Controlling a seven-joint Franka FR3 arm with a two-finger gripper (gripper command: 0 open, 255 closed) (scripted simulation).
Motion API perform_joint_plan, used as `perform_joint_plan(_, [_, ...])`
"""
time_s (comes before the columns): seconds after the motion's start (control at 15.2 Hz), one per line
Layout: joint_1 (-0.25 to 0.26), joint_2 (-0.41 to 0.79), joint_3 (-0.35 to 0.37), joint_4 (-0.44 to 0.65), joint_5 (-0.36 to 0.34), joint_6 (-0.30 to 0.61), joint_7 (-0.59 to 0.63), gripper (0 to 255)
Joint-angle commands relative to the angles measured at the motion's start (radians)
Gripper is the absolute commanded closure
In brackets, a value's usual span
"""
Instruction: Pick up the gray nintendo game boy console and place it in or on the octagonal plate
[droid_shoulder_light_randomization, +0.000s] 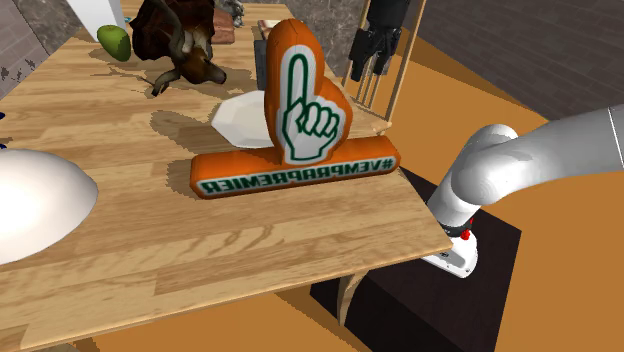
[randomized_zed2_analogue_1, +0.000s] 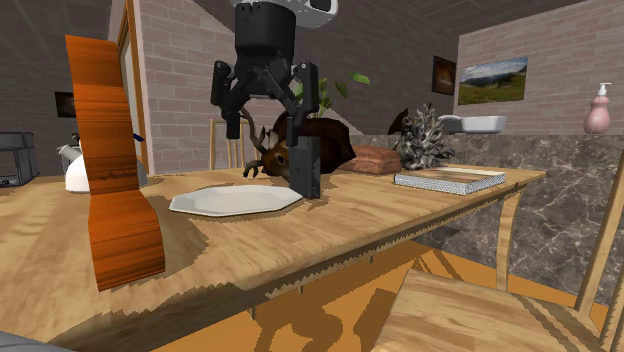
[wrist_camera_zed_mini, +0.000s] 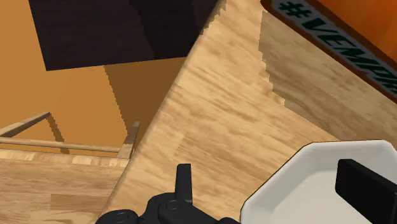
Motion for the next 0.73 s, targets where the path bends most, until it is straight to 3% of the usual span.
perform_joint_plan(0.0, [0.000,0.000,0.000,0.000,0.000,0.000,0.000,0])
perform_joint_plan(0.66, [0.048,0.452,-0.071,0.383,-0.079,0.003,-0.315,0])
